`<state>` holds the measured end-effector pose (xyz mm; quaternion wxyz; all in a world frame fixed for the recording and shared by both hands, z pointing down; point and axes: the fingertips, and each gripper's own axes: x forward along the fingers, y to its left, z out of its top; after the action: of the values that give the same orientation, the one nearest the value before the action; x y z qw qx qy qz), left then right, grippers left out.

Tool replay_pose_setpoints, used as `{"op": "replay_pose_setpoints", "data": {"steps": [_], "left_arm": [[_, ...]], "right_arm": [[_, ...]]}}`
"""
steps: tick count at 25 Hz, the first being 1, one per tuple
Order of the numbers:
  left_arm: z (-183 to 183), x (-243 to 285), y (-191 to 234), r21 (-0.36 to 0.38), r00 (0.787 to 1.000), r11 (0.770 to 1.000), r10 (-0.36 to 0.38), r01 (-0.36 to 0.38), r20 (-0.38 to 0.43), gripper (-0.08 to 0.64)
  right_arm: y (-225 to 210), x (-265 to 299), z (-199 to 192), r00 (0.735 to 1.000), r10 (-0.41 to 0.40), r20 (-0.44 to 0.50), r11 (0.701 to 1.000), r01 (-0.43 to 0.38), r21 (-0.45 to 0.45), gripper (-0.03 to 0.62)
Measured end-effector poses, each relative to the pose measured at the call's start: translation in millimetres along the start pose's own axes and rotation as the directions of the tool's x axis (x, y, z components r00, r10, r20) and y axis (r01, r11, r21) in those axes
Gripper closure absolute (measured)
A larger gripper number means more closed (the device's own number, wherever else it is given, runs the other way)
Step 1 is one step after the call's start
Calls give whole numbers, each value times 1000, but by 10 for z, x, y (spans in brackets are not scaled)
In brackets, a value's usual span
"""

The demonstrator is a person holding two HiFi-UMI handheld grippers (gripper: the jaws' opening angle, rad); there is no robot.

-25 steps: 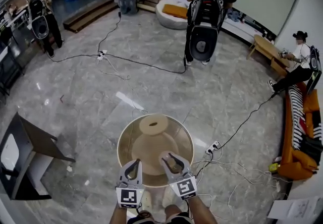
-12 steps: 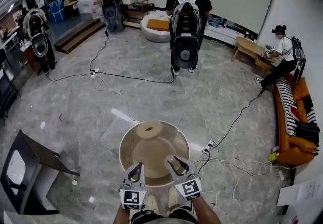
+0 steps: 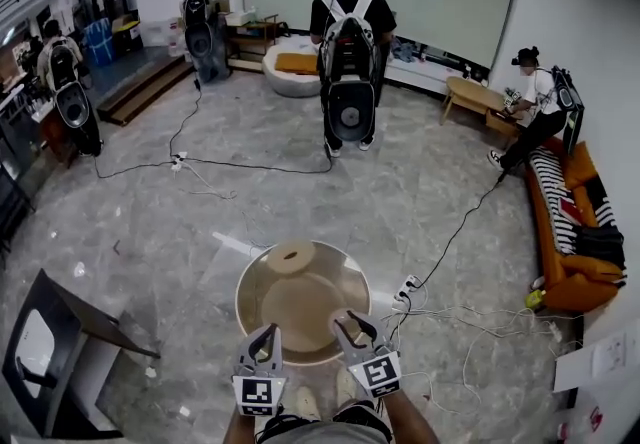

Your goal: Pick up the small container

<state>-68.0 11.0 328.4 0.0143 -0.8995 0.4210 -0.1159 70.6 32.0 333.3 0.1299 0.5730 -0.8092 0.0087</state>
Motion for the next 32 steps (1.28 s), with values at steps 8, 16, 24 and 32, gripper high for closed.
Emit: {"op": "replay_pose_setpoints", "data": {"steps": [8, 16, 24, 32], "left_arm": [[-55, -277, 42, 9, 1000, 1000, 2, -2, 5, 543], [-77, -324, 100, -12, 1000, 1000, 9, -9, 10, 543], [-101, -327, 148, -14, 1000, 1000, 14, -14, 11, 543], [-88, -329, 184, -12, 1000, 1000, 13, -12, 10, 543]], "right_arm": [[201, -213, -83, 1000, -29, -7, 1000, 29, 8, 468], [247, -222, -109, 999, -30, -17, 999, 30, 9, 468], [264, -182, -62, 999, -34, -15, 999, 34, -1, 468], [267, -161, -2, 999, -36, 6, 999, 36, 7, 468]]}}
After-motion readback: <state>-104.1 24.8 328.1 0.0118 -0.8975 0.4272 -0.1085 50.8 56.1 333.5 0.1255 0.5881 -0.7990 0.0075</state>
